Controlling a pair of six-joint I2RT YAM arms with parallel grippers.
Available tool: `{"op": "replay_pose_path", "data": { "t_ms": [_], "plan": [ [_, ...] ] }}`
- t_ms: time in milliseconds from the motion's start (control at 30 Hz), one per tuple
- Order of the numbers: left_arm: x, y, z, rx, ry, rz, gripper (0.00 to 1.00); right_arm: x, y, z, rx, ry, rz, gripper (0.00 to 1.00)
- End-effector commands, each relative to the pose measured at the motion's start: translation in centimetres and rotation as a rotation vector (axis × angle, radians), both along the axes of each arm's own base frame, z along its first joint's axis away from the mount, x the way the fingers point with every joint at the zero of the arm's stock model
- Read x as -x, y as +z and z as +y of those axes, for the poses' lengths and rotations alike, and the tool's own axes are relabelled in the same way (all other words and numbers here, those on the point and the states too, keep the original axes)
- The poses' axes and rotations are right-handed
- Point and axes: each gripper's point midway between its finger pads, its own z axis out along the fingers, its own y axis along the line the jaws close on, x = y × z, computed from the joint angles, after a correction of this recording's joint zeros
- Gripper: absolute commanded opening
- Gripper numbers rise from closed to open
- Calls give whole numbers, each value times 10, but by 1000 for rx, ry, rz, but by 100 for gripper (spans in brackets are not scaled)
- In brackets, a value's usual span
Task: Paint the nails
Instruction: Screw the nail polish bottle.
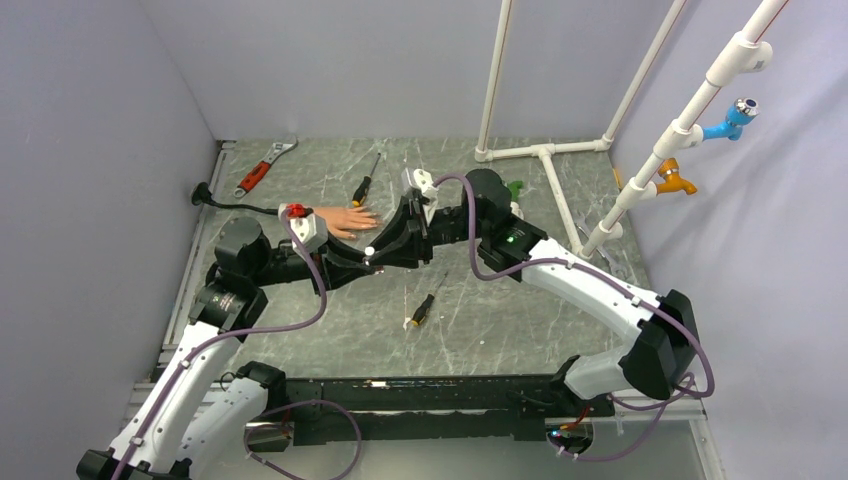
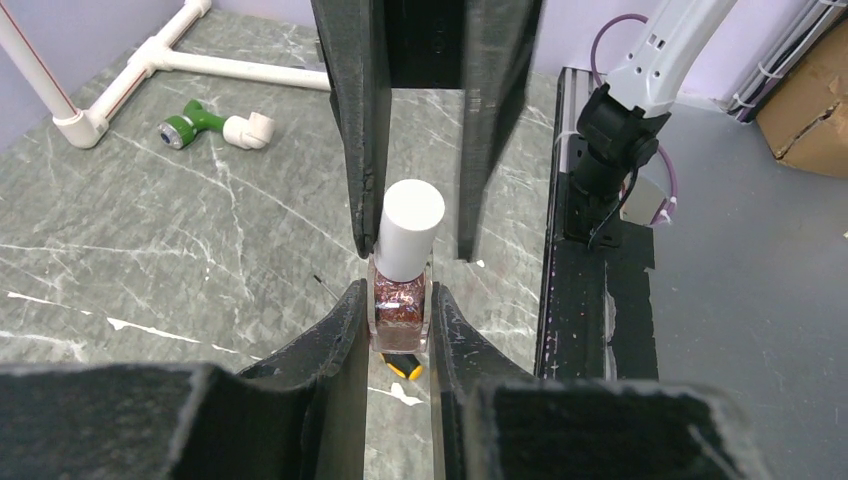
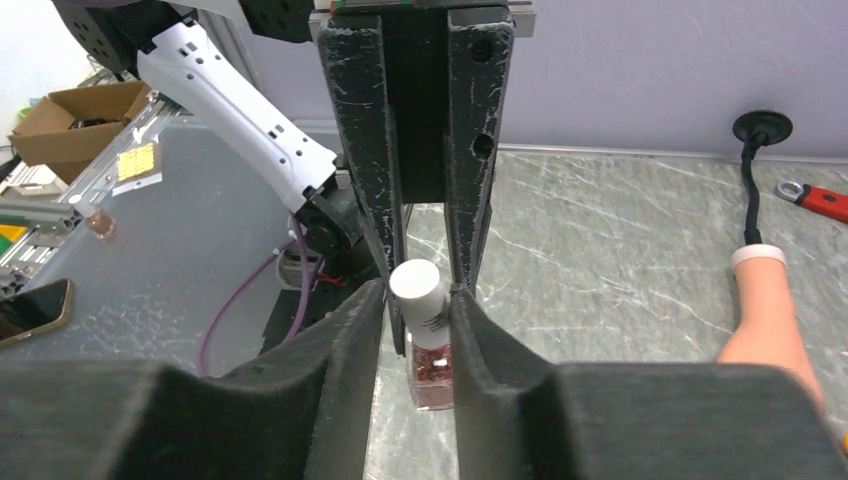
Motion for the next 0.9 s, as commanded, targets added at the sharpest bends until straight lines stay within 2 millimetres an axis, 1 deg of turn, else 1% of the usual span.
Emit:
{"op": "replay_pose_path", "data": {
  "t_ms": [0, 67, 100, 167, 233, 333, 500, 667, 700, 867],
  "plan": [
    [4, 14, 0, 20, -18, -69, 0, 7, 20, 5, -59, 51, -40, 28],
    [4, 14, 0, 20, -16, -69, 0, 4, 20, 6, -59, 42, -38, 16],
    [4, 15, 0, 20, -18, -68, 0, 3, 19, 6, -57, 39, -35, 12],
    [5, 15, 0, 20, -21, -68, 0, 2, 18, 7, -50, 37, -30, 7],
    [5, 15, 0, 21, -18, -71, 0, 1, 16, 6, -43, 30, -30, 3],
    [3, 16, 2, 21, 0, -74, 0, 1, 12, 5, -38, 15, -29, 1],
    [-8, 16, 7, 13, 81, -67, 0, -2, 7, 4, -44, -33, -19, 1],
    [-27, 15, 20, -6, 237, -69, 0, -15, -1, 15, -32, -196, -19, 0],
    [-30, 16, 23, -7, 265, -77, 0, -16, 0, 19, -34, -224, -9, 0],
    [-39, 18, 34, -1, 362, -96, 0, -34, -4, 29, -49, -417, 52, 0]
  ]
}}
